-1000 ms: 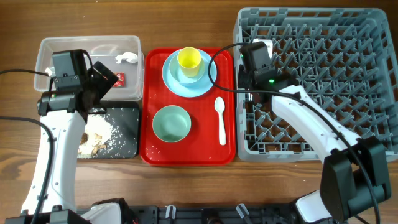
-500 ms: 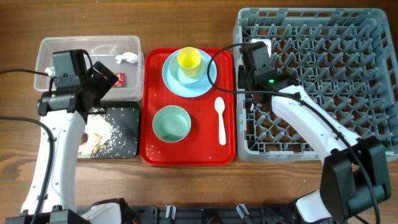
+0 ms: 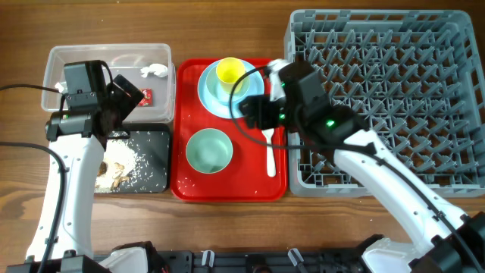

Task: Sort waste into correct bins and load items into the dishwasher rack
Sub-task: 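Release the fork in the rack and move the right gripper back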

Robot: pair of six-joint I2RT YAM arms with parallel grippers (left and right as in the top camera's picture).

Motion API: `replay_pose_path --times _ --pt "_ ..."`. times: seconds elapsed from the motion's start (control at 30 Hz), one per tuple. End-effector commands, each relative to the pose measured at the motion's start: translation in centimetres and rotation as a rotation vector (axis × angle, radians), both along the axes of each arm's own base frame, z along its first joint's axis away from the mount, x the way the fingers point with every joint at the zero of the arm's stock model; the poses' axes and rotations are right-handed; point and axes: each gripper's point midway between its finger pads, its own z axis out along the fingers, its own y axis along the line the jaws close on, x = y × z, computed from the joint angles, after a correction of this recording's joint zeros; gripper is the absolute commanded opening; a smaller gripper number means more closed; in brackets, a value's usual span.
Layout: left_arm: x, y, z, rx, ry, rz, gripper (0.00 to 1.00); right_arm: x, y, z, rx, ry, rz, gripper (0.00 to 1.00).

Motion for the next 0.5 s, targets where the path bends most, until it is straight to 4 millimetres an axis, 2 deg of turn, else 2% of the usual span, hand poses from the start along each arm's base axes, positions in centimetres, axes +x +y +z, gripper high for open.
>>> replay_pose_path --times 0.0,0.03,0.1,0.13,0.23,0.3,0.47 --pt "0.0 0.1 0.8 0.011 -0.021 -0.010 1.00 -1.9 2.8 1.0 0.084 0.047 0.077 1.00" --pt "0.0 0.1 0.8 0.011 -0.021 -0.010 1.00 -1.9 2.8 0.8 0.073 0.045 0.073 0.84" --pt "0.0 0.1 0.8 0.011 -0.021 -0.010 1.00 -1.8 2.2 -0.3 0.020 0.062 0.004 0.47" --pt "0.0 0.1 0.8 0.011 -0.021 -0.010 1.00 -1.7 1.7 -0.7 -0.015 0.065 -0.038 0.43" --pt "0.0 0.1 0.8 0.011 -0.021 -0.010 1.00 -2.0 0.0 -2.2 -0.149 0.052 -0.149 0.40" --pt "0.0 0.1 0.8 0.011 -0.021 -0.010 1.00 -2.5 -1.1 -2.9 -0.259 0.020 -0.194 0.40" --pt "0.0 0.1 0.8 0.011 -0.021 -0.010 1.00 -3.5 -2.9 -4.8 -0.409 0.029 -0.254 0.39"
